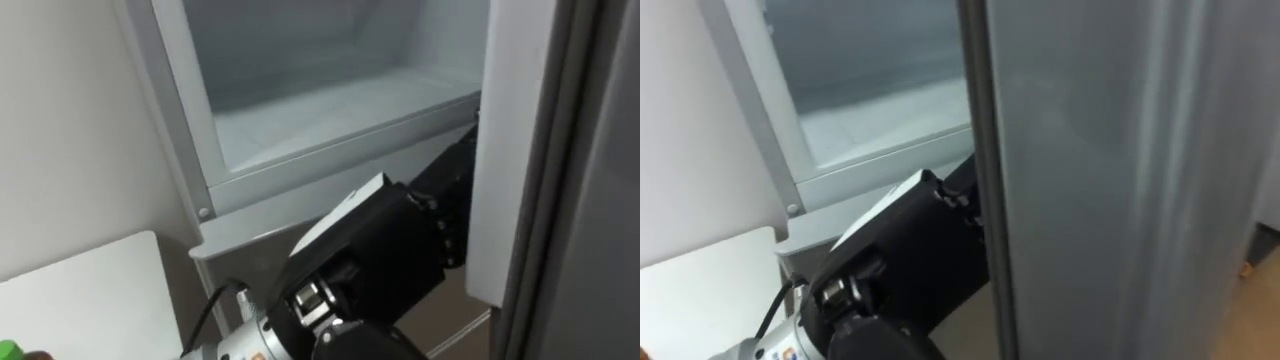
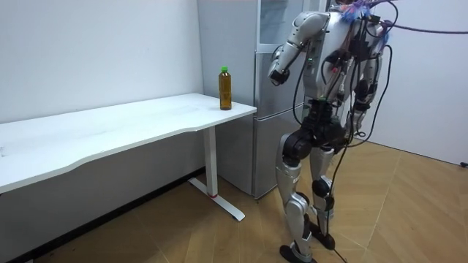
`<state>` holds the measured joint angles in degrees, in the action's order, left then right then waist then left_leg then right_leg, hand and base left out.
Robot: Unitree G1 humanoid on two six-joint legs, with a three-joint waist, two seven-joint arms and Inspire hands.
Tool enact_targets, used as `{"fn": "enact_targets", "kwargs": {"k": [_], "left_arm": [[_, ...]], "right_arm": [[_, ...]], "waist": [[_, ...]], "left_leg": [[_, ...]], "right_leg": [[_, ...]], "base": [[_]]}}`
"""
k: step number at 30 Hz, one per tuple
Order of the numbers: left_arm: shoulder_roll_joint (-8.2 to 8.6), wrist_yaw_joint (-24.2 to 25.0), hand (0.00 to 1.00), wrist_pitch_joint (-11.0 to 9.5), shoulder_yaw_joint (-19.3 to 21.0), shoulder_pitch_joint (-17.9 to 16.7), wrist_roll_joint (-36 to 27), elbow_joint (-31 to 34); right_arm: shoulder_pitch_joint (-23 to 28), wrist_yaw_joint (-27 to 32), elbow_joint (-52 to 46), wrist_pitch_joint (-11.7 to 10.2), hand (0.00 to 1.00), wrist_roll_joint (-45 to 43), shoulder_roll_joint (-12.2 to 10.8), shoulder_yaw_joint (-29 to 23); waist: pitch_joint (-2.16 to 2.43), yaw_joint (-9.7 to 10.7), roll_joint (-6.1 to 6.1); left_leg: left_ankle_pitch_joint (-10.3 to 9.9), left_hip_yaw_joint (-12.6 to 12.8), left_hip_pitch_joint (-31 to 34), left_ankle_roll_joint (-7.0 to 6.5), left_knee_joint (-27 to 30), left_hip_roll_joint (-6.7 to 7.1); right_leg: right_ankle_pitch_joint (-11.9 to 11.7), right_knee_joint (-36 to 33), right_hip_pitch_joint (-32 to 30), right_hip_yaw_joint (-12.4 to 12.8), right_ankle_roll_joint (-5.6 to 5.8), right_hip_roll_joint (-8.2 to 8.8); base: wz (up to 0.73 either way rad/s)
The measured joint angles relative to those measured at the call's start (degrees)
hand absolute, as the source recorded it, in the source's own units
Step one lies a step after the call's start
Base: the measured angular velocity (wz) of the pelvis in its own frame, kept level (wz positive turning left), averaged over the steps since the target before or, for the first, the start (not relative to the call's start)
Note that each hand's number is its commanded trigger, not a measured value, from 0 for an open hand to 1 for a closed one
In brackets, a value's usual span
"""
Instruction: Put the bottle in the upper fridge
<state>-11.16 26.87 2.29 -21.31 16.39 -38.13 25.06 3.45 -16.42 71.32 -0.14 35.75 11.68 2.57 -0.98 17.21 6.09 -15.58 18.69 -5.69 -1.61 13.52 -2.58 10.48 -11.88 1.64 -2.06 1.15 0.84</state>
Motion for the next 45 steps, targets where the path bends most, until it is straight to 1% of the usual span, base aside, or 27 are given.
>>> {"fn": "enact_targets", "kwargs": {"k": [4,5,6,8,11,14,16,18,21,28,32,38,40,42,43,45], "left_arm": [[1.05,-0.12,0.00,-0.16,-0.74,0.01,0.00,-0.75],[1.49,-0.11,0.00,-0.16,-0.93,0.01,0.01,-1.17],[1.66,-0.08,0.00,-0.15,-1.12,0.01,0.01,-1.64],[1.85,-0.06,0.00,-0.15,-1.54,0.08,-0.03,-1.69],[2.39,0.10,0.00,-0.15,-2.18,0.10,-0.19,-1.68],[2.49,0.18,0.00,-0.13,-2.61,0.32,-0.53,-1.68],[2.64,0.30,0.00,-0.14,-2.71,0.50,-0.54,-1.68],[2.62,0.27,0.00,-0.19,-3.37,0.89,-0.63,-1.72],[2.72,0.30,0.00,-0.19,-3.60,1.54,-0.71,-2.18],[2.52,0.24,0.00,-0.17,-3.76,1.55,-1.69,-2.60],[2.32,0.20,0.00,-0.15,-3.76,1.55,-1.68,-2.60],[2.52,-0.48,0.00,-0.16,-3.78,1.60,-1.67,-2.60],[2.19,-0.86,0.00,-0.16,-3.78,1.60,-1.66,-2.60],[1.65,-1.62,0.00,-0.14,-3.69,1.60,-1.62,-2.56],[1.48,-1.70,0.00,-0.14,-3.63,1.60,-1.63,-2.50],[0.54,-2.22,0.00,-0.13,-3.58,1.60,-1.55,-2.47]], "right_arm": [[0.55,0.08,0.02,0.04,0.00,1.87,0.03,0.00],[0.54,0.12,0.02,0.05,0.00,2.27,-0.04,0.00],[0.52,0.14,0.02,0.06,0.00,2.30,-0.04,0.00],[0.55,0.14,-0.01,0.06,0.00,2.43,0.13,0.00],[0.68,0.13,0.00,0.15,0.00,2.80,0.24,0.01],[0.73,0.20,0.44,0.18,0.00,3.87,0.38,0.08],[0.78,0.36,0.77,0.16,0.00,4.48,0.60,0.06],[0.79,0.66,0.97,0.16,0.00,4.24,0.64,-0.01],[0.68,0.71,1.04,0.16,0.00,4.22,0.67,0.01],[0.30,0.71,1.04,0.20,0.00,4.13,0.73,0.00],[0.16,0.71,1.07,0.33,0.00,4.11,0.72,0.02],[-0.67,0.79,2.58,0.34,0.00,4.10,0.81,0.30],[-0.68,0.86,2.59,0.33,0.00,4.05,0.96,0.78],[-0.62,1.00,2.65,0.33,0.00,3.68,0.86,0.77],[-0.62,1.15,2.65,0.33,0.00,3.67,0.84,0.77],[-0.51,1.62,2.64,0.31,0.00,2.90,0.85,0.65]], "waist": [[0.00,0.58,0.00],[-0.01,0.81,0.01],[0.00,1.08,0.01],[0.00,1.95,0.02],[0.01,2.15,0.03],[0.03,3.08,0.24],[0.02,3.21,0.59],[-0.03,3.41,0.83],[-0.07,3.28,0.85],[-0.12,3.13,0.78],[-0.22,3.06,0.62],[-0.25,2.96,0.59],[-0.25,2.57,0.59],[-0.37,2.59,0.42],[-0.41,2.45,0.36],[-0.54,1.18,0.17]], "left_leg": [[-0.06,2.00,-0.31,0.10,-0.01,-0.41],[-0.34,2.95,-0.70,0.57,-0.02,-0.70],[-0.55,3.22,-0.96,0.88,0.00,-0.87],[-0.66,3.33,-0.91,1.02,-0.06,-0.98],[-0.68,4.77,-0.91,1.06,-0.16,-1.17],[-0.68,4.89,-0.95,1.06,-0.10,-1.29],[-0.68,4.97,-1.05,1.07,-0.06,-1.31],[-0.68,5.09,-1.15,1.07,-0.05,-1.65],[-0.67,5.77,-1.42,1.08,-0.06,-1.69],[-0.65,5.76,-1.55,1.13,-0.12,-1.76],[-0.65,5.71,-1.49,1.13,-0.13,-1.74],[-0.64,3.70,-0.88,1.14,-0.11,-1.60],[-0.64,2.79,-0.83,1.14,-0.11,-1.60],[-0.61,1.46,-0.85,1.19,-0.12,-1.54],[-0.59,1.38,-0.82,1.22,-0.13,-1.53],[-0.48,0.80,-0.71,1.41,-0.17,-1.36]], "right_leg": [[-0.34,-0.15,-0.82,2.05,-0.14,-0.55],[-0.35,-0.05,-0.92,2.84,-0.16,-0.90],[-0.37,-0.02,-0.95,3.46,-0.21,-1.24],[-0.41,-0.16,-1.33,3.83,-0.27,-1.41],[-0.47,-0.82,-2.38,5.43,-0.37,-1.85],[-0.57,-0.76,-2.46,6.05,-0.49,-2.06],[-0.59,-0.77,-2.53,6.59,-0.52,-2.18],[-0.64,-0.78,-2.54,6.64,-0.61,-2.27],[-0.74,-0.72,-2.52,6.65,-0.76,-2.42],[-0.71,-0.57,-2.41,6.59,-0.86,-2.50],[-0.71,-0.63,-2.41,6.44,-0.86,-2.42],[-0.70,-0.64,-2.30,4.92,-0.85,-2.08],[-0.70,-0.67,-2.08,4.53,-0.84,-2.02],[-0.68,-0.69,-1.43,3.30,-0.84,-1.83],[-0.66,-0.68,-1.42,3.15,-0.86,-1.80],[-0.64,-0.43,-1.28,2.64,-0.89,-1.76]], "base": [[-0.32],[-0.37],[-0.32],[-0.20],[-0.26],[-0.15],[-0.11],[-0.08],[-0.08],[-0.01],[0.01],[0.13],[0.15],[0.24],[0.17],[0.13]]}}
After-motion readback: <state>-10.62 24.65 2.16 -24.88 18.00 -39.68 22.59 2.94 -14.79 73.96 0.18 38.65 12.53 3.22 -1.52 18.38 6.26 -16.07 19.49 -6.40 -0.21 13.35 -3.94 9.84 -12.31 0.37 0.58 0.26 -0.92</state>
